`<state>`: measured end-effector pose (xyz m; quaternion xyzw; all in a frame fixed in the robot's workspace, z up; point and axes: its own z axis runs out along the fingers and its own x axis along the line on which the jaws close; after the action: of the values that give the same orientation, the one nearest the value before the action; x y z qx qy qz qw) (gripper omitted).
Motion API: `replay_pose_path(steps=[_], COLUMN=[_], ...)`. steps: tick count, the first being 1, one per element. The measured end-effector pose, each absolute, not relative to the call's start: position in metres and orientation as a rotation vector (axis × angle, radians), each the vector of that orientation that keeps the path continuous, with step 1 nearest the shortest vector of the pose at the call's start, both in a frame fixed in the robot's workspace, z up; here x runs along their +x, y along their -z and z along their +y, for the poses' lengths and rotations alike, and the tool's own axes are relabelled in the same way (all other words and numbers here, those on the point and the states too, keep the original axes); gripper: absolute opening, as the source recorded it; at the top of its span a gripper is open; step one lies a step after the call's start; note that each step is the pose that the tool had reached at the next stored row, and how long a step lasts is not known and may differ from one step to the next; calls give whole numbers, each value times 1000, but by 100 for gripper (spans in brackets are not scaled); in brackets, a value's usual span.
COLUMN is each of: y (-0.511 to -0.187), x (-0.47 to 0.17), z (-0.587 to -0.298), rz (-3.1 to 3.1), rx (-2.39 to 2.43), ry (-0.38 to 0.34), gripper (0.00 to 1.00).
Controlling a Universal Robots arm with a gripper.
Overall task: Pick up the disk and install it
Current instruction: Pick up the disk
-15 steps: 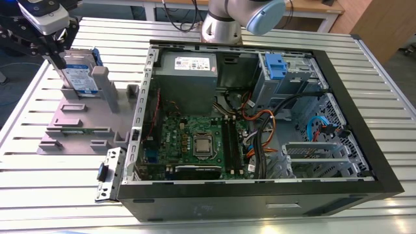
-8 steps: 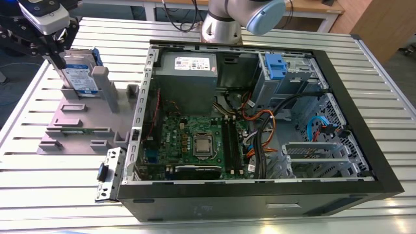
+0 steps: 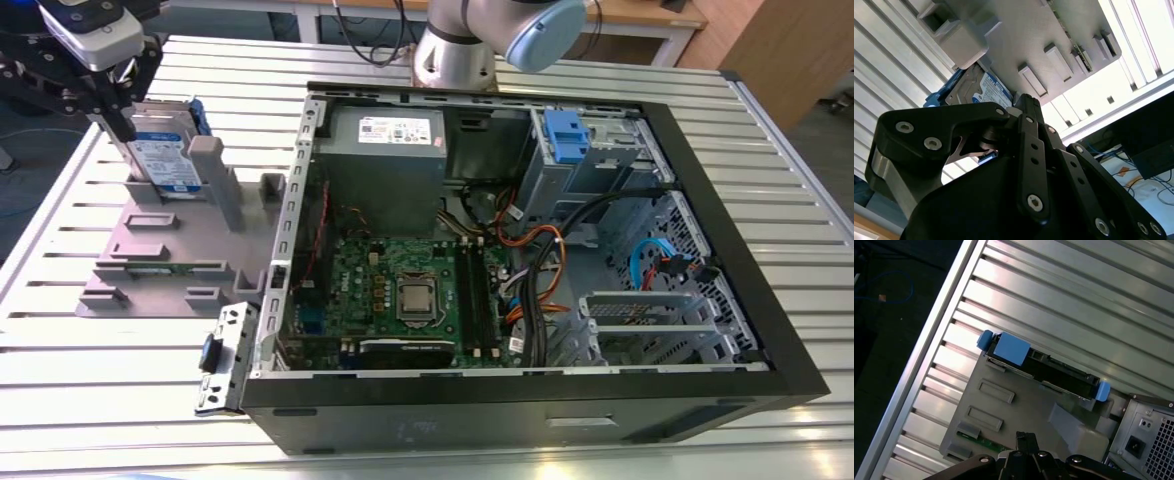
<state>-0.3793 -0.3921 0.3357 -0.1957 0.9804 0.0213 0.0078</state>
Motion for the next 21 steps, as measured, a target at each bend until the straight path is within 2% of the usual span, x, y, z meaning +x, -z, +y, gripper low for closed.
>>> replay_pose_path(steps=[21], y=[-336], x=[-379], z=[-392], rz=[3060], rx=[-639], ry=[-67], gripper=[11])
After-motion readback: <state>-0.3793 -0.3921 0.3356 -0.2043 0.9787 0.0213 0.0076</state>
